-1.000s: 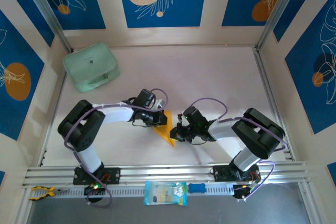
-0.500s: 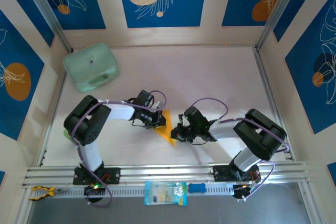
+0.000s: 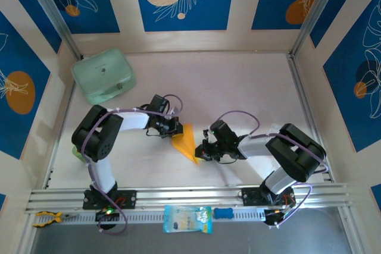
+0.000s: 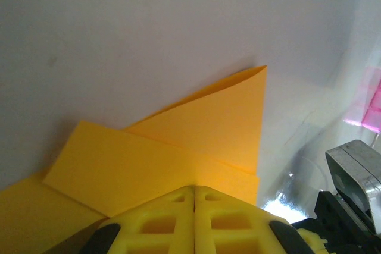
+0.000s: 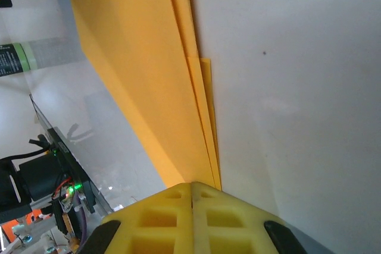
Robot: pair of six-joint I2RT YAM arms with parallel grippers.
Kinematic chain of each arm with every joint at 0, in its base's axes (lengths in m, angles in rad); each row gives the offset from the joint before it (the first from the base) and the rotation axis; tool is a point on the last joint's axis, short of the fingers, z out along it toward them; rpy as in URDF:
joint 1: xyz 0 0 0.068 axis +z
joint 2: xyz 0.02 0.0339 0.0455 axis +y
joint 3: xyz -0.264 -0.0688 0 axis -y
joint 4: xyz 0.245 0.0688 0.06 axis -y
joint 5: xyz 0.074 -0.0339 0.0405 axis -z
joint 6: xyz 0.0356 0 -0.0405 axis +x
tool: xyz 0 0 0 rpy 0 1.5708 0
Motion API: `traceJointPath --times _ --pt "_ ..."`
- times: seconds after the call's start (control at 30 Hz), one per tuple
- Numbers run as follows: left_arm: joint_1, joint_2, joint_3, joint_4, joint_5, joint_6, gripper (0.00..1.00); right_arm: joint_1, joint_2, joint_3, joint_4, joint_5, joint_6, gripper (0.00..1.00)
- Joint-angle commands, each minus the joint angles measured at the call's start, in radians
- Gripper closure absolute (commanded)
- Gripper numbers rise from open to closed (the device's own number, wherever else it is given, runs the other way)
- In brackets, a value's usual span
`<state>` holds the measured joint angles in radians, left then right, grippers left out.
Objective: Fold a paper plane with a square sheet of paper (pick it up from the middle)
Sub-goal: Fourth fold the wing at the center of the table, then turn over the paper at the center of the table.
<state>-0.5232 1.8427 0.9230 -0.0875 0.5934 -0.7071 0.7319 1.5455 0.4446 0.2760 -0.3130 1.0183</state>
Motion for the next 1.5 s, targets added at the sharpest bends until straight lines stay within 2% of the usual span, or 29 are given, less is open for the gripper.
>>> traceJointPath --times 0.0,0.13,0.2,0.4,0.53,0.87,1.47 --pt "0.009 0.032 0.013 -0.033 -0.019 0.042 0.92 -0.010 -0.007 0.003 -0.131 -0.014 -0.036 1.00" --pt "0.008 0.073 0.005 -0.041 -0.014 0.053 0.95 -0.016 -0.063 0.009 -0.121 -0.029 -0.019 0.95" --pt "0.008 0.063 -0.014 -0.037 -0.022 0.054 0.95 -0.013 -0.126 0.014 -0.177 0.017 0.006 0.92" --pt "0.009 0.056 -0.033 -0.022 -0.022 0.037 0.96 0.007 -0.277 -0.005 -0.296 0.100 0.107 0.74" --pt "0.010 0.044 -0.038 -0.020 -0.031 0.029 0.96 0.040 -0.301 -0.018 -0.332 0.126 0.165 0.66" --pt "0.010 0.046 -0.052 0.003 -0.020 0.006 0.97 0.092 -0.247 -0.044 -0.270 0.098 0.209 0.66" --pt "0.009 0.038 -0.057 -0.001 -0.028 0.008 0.97 0.100 -0.161 -0.050 -0.145 0.074 0.220 0.70"
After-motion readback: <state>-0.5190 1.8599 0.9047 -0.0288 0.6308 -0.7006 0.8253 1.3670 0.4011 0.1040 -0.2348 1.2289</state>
